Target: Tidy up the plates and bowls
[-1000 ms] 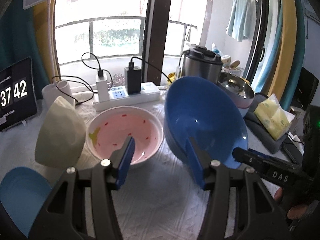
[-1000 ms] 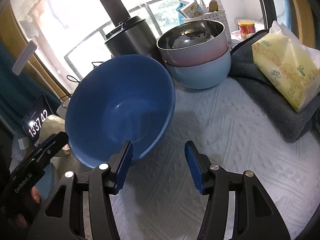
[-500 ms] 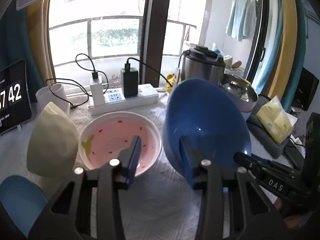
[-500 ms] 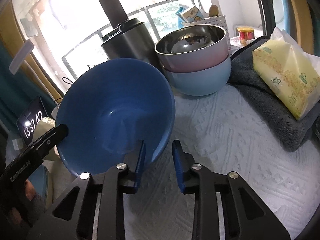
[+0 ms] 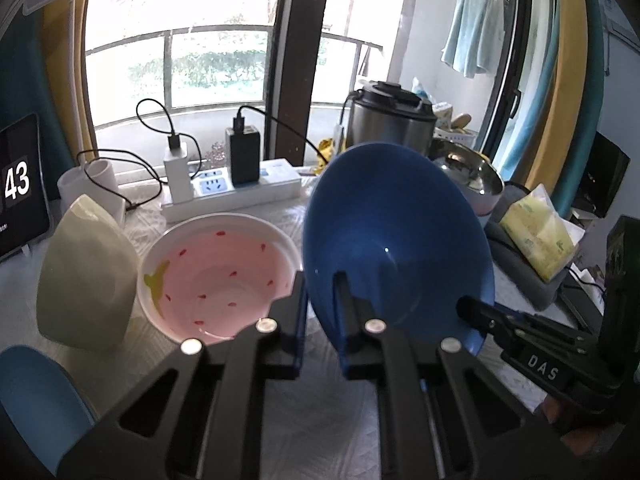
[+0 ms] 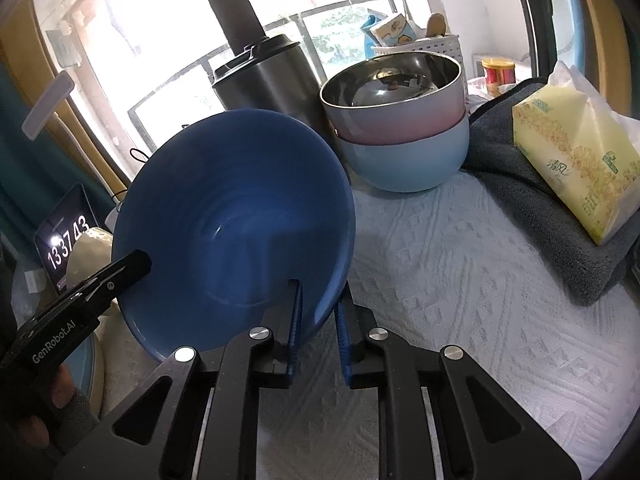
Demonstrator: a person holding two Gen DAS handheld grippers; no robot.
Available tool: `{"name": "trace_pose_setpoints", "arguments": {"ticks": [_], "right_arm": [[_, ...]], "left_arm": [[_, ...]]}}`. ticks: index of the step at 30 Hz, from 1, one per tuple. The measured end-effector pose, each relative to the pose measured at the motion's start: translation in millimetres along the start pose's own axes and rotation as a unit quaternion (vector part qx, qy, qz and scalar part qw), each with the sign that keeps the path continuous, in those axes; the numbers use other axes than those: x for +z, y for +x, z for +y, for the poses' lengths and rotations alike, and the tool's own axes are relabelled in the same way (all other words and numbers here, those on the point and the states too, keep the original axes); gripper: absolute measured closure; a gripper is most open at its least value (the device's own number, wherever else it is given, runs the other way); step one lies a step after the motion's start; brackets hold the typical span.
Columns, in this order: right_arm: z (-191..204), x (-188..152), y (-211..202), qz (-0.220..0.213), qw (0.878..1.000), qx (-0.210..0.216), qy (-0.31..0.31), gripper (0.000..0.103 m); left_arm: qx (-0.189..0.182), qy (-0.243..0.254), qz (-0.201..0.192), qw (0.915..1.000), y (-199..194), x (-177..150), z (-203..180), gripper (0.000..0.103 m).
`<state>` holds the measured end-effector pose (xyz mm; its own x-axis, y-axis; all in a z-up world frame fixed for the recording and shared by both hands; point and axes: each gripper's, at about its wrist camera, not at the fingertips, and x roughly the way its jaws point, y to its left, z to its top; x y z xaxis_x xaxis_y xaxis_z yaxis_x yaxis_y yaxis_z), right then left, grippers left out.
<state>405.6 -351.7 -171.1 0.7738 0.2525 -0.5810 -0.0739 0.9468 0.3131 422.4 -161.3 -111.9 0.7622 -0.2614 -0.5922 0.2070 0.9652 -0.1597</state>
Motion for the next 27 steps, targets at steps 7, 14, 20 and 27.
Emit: {"name": "trace_pose_setpoints", "arguments": {"ticks": [7, 14, 20, 27], "right_arm": [[2.6, 0.6, -9.7, -0.009, 1.0, 0.004, -0.003, 0.086], [11.8, -1.0, -25.2, -0.017, 1.0, 0.012, -0.01, 0.086], [24.0, -6.0, -48.6, -0.036, 0.999, 0.017, -0.014, 0.086], [36.7, -16.4, -71.5, -0.046, 0.999, 0.022, -0.016, 0.086]], "left_arm": [[-0.007, -0.005, -0.001, 1.0, -9.6, 0.9, 1.7, 0.091], [-0.01, -0.007, -0.003, 0.9999, -28.7, -0.5, 6.6, 0.091], [-0.025, -0.016, -0.001, 0.9996, -47.1, -2.6, 11.8, 0.09], [-0.029, -0.017, 0.0, 0.9994, -72.1, -13.0, 15.8, 0.09]]}}
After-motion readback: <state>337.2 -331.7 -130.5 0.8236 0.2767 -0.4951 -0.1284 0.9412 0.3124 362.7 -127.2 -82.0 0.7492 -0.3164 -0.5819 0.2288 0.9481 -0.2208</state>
